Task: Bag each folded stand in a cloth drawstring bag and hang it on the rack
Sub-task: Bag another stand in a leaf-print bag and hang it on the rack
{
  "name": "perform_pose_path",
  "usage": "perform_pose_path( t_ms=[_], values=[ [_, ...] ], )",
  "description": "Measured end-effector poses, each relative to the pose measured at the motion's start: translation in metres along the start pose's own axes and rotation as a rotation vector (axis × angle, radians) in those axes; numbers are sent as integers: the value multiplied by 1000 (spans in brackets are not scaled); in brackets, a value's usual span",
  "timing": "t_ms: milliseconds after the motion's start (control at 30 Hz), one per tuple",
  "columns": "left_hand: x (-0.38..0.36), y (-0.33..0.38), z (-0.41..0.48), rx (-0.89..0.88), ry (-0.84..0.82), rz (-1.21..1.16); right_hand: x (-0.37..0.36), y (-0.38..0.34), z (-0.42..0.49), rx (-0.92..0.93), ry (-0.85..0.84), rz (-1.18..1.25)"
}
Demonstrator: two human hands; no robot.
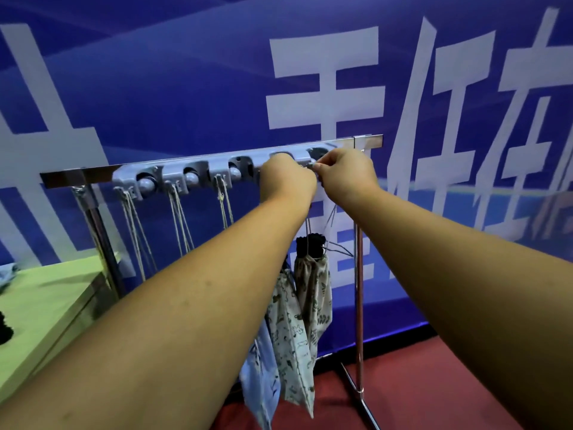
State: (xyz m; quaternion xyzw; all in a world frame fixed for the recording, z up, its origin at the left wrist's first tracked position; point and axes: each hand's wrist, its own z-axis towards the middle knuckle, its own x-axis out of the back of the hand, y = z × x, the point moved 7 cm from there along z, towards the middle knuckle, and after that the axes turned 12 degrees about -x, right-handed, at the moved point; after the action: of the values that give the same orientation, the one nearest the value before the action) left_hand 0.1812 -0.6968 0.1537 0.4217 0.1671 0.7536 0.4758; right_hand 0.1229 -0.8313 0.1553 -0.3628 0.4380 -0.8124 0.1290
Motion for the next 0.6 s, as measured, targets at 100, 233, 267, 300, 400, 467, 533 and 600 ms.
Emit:
perform_pose_path(
  t_ms=[100, 233, 267, 300, 400, 467, 533, 600],
  values=[
    [-8, -14, -7, -36, -35, 37, -4, 10, -7, -34, -25, -7],
    [-3, -28, -18, -75, -148, 140, -1, 16, -24, -45, -51, -111],
    [3, -31, -22, -65, -177, 156, 0, 16, -31, -47, -52, -142],
    [7, -35, -25, -53, -197, 161, 1, 18, -37, -56, -55, -156],
    [33, -39, -44, -21, -288, 153, 1, 10, -60, -76, -96, -152],
    [54, -44, -63, 5, -372, 140, -7, -1, -81, -79, -147, -132],
    [81, -49, -82, 22, -422, 160, -17, -18, -105, -72, -207, -93],
    [117, -58, -102, 41, -437, 190, -32, -42, -137, -41, -279, -63]
  ],
)
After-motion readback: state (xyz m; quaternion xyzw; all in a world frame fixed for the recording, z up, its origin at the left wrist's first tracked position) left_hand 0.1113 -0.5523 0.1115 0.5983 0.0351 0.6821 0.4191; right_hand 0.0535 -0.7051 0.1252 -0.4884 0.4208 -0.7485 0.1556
